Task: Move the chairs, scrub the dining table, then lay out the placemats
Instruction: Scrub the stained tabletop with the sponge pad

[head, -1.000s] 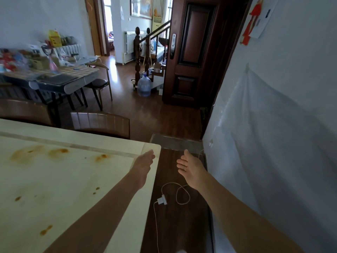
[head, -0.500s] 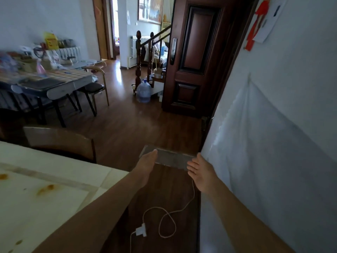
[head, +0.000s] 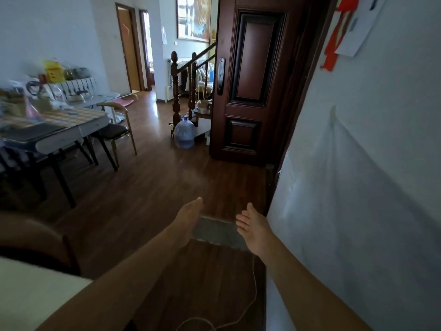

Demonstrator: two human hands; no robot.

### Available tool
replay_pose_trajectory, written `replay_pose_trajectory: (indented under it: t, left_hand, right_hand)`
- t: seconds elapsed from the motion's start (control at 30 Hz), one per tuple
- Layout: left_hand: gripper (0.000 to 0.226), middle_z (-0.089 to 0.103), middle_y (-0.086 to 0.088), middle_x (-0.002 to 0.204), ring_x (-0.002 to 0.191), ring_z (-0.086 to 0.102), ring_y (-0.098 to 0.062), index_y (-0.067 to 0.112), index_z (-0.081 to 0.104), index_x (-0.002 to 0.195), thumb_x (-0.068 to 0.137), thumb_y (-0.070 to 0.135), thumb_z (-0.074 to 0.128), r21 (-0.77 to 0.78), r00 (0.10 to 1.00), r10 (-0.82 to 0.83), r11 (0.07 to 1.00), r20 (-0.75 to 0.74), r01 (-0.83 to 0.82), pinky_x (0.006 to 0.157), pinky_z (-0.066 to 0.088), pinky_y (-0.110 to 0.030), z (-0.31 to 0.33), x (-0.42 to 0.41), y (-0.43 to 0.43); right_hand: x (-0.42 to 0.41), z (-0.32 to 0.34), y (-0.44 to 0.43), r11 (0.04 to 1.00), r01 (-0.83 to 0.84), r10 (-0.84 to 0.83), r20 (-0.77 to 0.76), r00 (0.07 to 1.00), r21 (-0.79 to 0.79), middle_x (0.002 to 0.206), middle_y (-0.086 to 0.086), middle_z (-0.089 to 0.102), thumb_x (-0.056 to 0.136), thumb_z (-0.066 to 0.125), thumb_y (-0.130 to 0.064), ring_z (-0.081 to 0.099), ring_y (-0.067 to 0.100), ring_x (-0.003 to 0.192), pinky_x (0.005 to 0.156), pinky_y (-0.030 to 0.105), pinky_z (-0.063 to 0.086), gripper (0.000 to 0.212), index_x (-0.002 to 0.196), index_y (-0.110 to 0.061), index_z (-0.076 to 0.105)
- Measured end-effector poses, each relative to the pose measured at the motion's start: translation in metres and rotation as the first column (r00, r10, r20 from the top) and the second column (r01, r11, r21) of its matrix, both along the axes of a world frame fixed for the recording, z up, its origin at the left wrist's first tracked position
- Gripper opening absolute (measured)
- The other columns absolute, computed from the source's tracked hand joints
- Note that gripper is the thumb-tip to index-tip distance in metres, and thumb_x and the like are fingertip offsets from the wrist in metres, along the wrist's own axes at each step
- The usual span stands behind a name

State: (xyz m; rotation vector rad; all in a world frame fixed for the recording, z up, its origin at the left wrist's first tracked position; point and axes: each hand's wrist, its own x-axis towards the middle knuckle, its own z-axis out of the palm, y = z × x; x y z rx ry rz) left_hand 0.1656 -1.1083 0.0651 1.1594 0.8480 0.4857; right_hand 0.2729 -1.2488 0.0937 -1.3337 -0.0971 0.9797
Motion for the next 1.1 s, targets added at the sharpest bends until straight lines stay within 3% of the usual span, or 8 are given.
replay_pose_trajectory:
  t: [0.13, 0.27, 0.37, 0.47, 0.57, 0.67, 0.97, 1.1]
  left_hand:
    - [0.017, 0.059, 0.001, 0.102, 0.106, 0.052, -0.013, 0.012, 0.058, 0.104, 0.097, 0.024, 0.048, -0.091, 0.998, 0.055, 0.995, 0.043, -0.051, 0.086, 0.041, -0.024, 0.006, 0.055, 0.054]
    - [0.042, 0.045, -0.02, 0.141, 0.13, 0.043, -0.03, -0.003, 0.051, 0.129, 0.096, 0.024, 0.051, -0.129, 0.99, 0.111, 0.987, 0.092, -0.099, 0.114, 0.03, -0.042, 0.02, 0.097, 0.104]
    - [0.03, 0.055, -0.015, 0.128, 0.116, 0.051, -0.028, 0.011, 0.059, 0.114, 0.097, 0.033, 0.048, -0.121, 0.994, 0.07, 0.991, 0.083, -0.059, 0.109, 0.037, -0.046, 0.028, 0.118, 0.133]
    - [0.039, 0.051, -0.018, 0.134, 0.127, 0.046, -0.03, -0.004, 0.052, 0.128, 0.098, 0.02, 0.047, -0.174, 0.972, 0.215, 0.965, 0.097, -0.196, 0.113, 0.031, -0.041, 0.019, 0.14, 0.17]
    - [0.028, 0.072, -0.009, 0.087, 0.085, 0.066, -0.019, -0.003, 0.064, 0.098, 0.098, 0.018, 0.046, -0.117, 0.976, 0.209, 0.973, 0.068, -0.2, 0.081, 0.054, -0.027, 0.02, 0.164, 0.205]
    - [0.031, 0.067, 0.005, 0.052, 0.045, 0.062, -0.005, 0.009, 0.063, 0.078, 0.1, 0.021, 0.044, -0.099, 0.961, 0.259, 0.963, 0.091, -0.251, 0.046, 0.049, -0.017, 0.018, 0.204, 0.251]
    - [0.031, 0.063, 0.006, 0.048, 0.037, 0.057, 0.002, 0.011, 0.054, 0.075, 0.101, 0.019, 0.039, -0.107, 0.919, 0.379, 0.924, 0.106, -0.368, 0.033, 0.039, -0.01, 0.026, 0.345, 0.405]
    - [0.029, 0.066, 0.007, 0.073, 0.064, 0.06, -0.004, 0.016, 0.057, 0.078, 0.1, 0.028, 0.042, -0.03, 0.898, 0.437, 0.899, 0.045, -0.436, 0.057, 0.044, -0.019, 0.027, 0.375, 0.459]
  right_hand:
    - [0.068, 0.004, 0.064, 0.999, -0.02, 0.02, 0.016, 1.0, -0.025, 0.147, 0.02, 0.037, 0.1, 0.038, -0.037, 0.035, 0.032, 0.137, 0.115, 0.041, 0.027, 0.059, 0.145, 0.0, 0.028]
    - [0.12, 0.013, 0.122, 0.999, -0.048, 0.048, 0.038, 0.998, -0.015, 0.146, 0.018, 0.039, 0.1, 0.038, -0.039, 0.037, 0.029, 0.136, 0.115, 0.04, 0.028, 0.06, 0.145, 0.0, 0.029]
    - [0.151, 0.017, 0.162, 0.997, -0.077, 0.078, 0.031, 0.996, -0.028, 0.146, 0.018, 0.04, 0.101, 0.037, -0.039, 0.037, 0.029, 0.136, 0.115, 0.04, 0.028, 0.06, 0.144, 0.001, 0.03]
    - [0.175, 0.017, 0.2, 0.994, -0.104, 0.105, 0.015, 0.994, -0.023, 0.147, 0.018, 0.038, 0.101, 0.037, -0.037, 0.035, 0.029, 0.137, 0.116, 0.04, 0.027, 0.059, 0.145, 0.001, 0.029]
    - [0.205, 0.016, 0.241, 0.988, -0.152, 0.153, 0.024, 0.988, -0.029, 0.148, 0.016, 0.037, 0.102, 0.035, -0.036, 0.034, 0.029, 0.138, 0.116, 0.041, 0.026, 0.056, 0.145, -0.001, 0.03]
    - [0.247, 0.009, 0.296, 0.98, -0.196, 0.197, 0.047, 0.979, -0.025, 0.147, 0.013, 0.039, 0.102, 0.035, -0.037, 0.034, 0.029, 0.138, 0.116, 0.041, 0.025, 0.053, 0.143, -0.003, 0.036]
    - [0.391, 0.019, 0.458, 0.944, -0.328, 0.329, 0.092, 0.94, -0.025, 0.146, 0.015, 0.04, 0.102, 0.032, -0.038, 0.035, 0.029, 0.137, 0.115, 0.04, 0.026, 0.053, 0.143, -0.003, 0.035]
    - [0.433, 0.028, 0.522, 0.931, -0.365, 0.364, 0.131, 0.922, -0.012, 0.148, 0.016, 0.038, 0.102, 0.031, -0.038, 0.034, 0.03, 0.138, 0.115, 0.04, 0.026, 0.055, 0.143, -0.001, 0.033]
